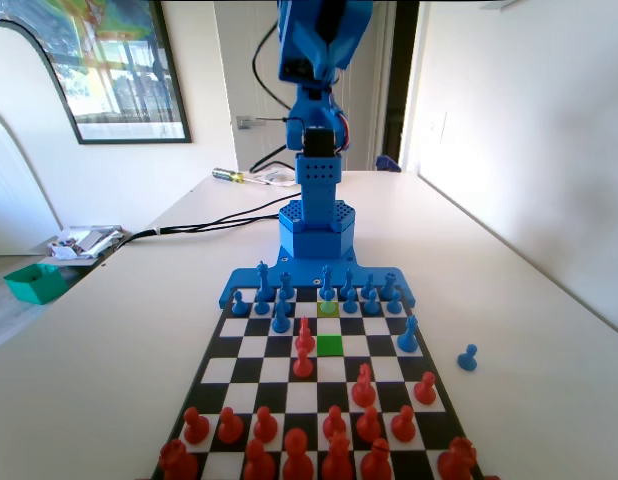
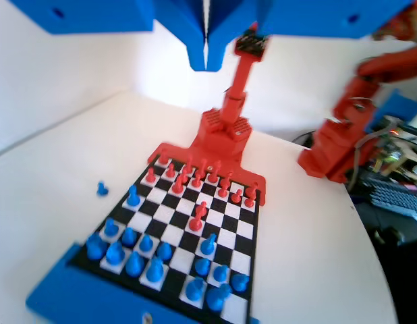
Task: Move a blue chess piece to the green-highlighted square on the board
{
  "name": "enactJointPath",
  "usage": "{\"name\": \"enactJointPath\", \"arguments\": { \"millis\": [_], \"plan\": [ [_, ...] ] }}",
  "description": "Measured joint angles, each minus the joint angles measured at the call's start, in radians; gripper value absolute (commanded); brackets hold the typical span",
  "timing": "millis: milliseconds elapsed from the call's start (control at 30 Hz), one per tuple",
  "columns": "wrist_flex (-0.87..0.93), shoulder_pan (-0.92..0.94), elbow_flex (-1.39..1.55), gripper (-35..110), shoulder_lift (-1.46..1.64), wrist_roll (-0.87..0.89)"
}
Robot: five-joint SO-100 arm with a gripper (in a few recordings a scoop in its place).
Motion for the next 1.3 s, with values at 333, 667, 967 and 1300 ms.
{"name": "enactJointPath", "arguments": {
  "millis": [333,667,967,1300],
  "plan": [
    [-0.023,0.035,-0.026,2,-0.433,-0.577],
    [-0.256,0.037,0.23,4,-0.683,-0.841],
    [-0.597,0.069,0.523,11,-0.71,-0.939],
    [-0.709,0.028,0.574,12,-0.724,-0.917]
  ]
}}
